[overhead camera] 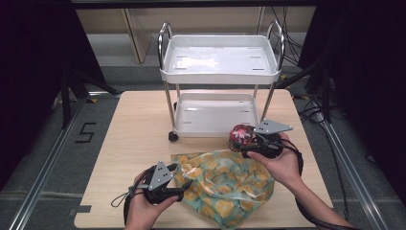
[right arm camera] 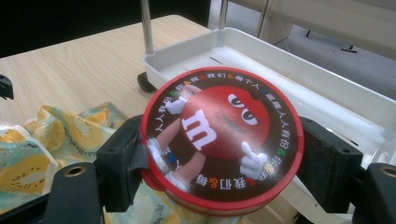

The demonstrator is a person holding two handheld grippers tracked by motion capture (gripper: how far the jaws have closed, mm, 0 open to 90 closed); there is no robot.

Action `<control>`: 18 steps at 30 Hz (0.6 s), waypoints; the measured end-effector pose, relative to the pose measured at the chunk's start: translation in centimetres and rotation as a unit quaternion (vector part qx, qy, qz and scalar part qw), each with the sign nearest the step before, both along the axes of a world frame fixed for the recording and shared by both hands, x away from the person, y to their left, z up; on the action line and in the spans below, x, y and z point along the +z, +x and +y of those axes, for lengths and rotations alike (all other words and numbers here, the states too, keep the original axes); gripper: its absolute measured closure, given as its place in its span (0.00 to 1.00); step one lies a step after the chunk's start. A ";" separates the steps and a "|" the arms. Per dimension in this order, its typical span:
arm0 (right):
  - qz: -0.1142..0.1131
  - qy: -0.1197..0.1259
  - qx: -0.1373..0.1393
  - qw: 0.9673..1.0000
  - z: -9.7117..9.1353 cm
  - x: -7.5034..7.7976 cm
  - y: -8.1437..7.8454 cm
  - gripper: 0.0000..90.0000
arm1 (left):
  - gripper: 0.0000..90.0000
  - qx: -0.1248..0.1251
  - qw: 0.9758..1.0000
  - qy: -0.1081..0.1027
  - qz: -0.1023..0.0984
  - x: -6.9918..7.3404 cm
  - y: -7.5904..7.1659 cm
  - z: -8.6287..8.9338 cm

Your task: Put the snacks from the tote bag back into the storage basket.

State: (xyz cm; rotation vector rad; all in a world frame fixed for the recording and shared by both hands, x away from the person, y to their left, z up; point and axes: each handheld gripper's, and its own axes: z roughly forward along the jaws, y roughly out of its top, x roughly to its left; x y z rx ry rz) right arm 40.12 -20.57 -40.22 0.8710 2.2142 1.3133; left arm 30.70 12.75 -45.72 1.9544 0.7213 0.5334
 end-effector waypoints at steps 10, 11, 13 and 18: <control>-0.004 0.003 -0.004 1.000 0.2 -0.2 0.4 0.29 | 0.29 0.000 1.000 0.004 0.000 0.0 0.1 0.0; -0.016 0.004 -0.003 1.000 0.2 -0.2 0.6 0.29 | 0.29 0.005 1.000 -0.004 0.008 0.0 0.0 -0.2; 0.001 0.006 -0.008 1.000 0.3 -0.1 0.5 0.29 | 0.29 0.003 1.000 -0.005 0.009 0.0 0.0 -0.2; 0.007 0.006 -0.012 1.000 0.3 0.0 0.7 0.29 | 0.29 0.004 1.000 -0.006 0.010 0.0 0.0 -0.2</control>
